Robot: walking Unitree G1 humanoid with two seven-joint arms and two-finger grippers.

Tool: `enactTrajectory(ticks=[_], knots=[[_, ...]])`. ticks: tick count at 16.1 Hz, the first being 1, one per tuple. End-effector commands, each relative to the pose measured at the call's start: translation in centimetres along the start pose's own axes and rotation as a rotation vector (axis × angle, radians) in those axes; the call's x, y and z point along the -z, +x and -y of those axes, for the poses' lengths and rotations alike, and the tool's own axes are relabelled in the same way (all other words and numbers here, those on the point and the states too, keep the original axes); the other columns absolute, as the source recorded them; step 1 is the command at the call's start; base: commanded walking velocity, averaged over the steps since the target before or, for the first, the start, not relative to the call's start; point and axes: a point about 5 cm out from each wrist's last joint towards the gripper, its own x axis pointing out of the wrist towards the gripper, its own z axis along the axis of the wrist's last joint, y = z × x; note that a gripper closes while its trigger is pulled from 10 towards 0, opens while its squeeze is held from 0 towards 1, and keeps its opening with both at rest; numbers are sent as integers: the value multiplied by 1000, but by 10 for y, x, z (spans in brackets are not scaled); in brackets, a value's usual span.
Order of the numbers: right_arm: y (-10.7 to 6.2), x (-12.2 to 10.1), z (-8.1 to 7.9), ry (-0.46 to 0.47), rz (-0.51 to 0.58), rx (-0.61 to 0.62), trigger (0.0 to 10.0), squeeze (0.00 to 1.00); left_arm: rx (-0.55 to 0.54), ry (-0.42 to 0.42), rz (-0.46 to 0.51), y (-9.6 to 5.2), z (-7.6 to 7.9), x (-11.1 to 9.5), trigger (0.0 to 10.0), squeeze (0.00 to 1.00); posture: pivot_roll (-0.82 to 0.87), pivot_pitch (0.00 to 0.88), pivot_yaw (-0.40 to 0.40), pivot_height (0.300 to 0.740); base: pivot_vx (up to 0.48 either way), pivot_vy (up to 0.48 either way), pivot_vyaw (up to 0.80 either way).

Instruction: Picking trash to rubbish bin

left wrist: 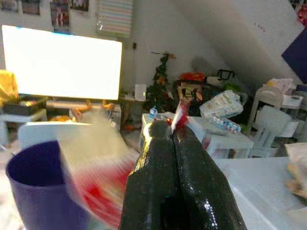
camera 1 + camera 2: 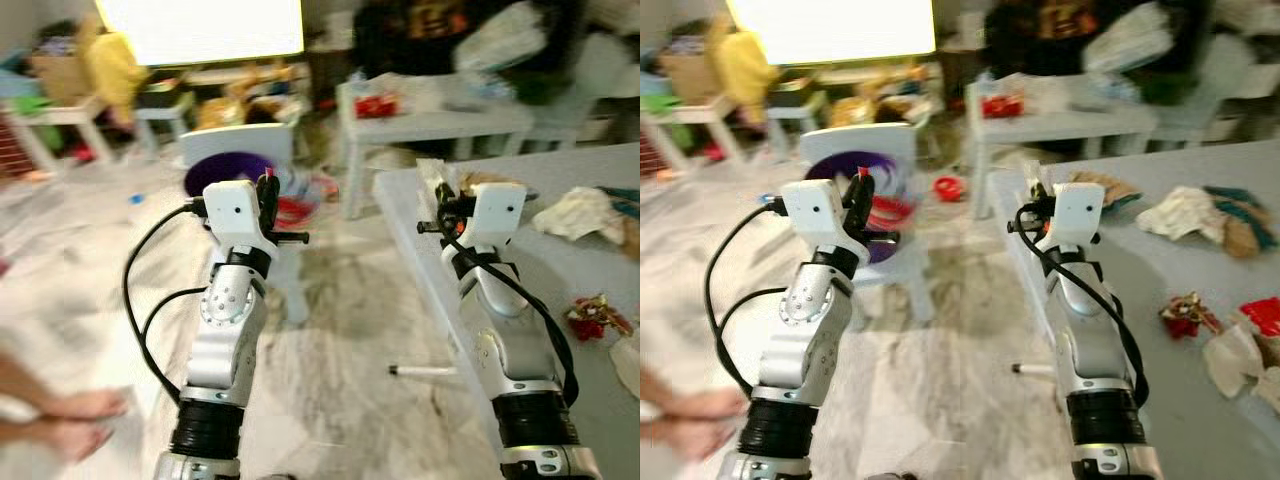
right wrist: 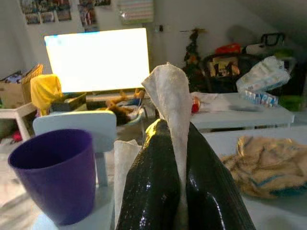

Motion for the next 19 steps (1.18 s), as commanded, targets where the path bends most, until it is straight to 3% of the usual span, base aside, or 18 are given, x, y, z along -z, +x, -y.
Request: enactTrajectory(ticks=[1, 6, 19], knots=[[1, -4, 2, 5, 15, 7, 0, 0, 25, -4, 0, 1, 4, -1, 0, 0, -32, 16, -14, 740, 0, 0, 0], [0, -4, 3, 6, 14, 6, 0, 0, 30, -21, -15, 1, 4, 1, 0, 0, -36, 18, -15, 740, 0, 0, 0], [0, -4, 3, 6, 13, 7, 0, 0, 43, -21, -30, 2, 4, 3, 0, 0, -39, 16, -13, 740, 0, 387, 0]])
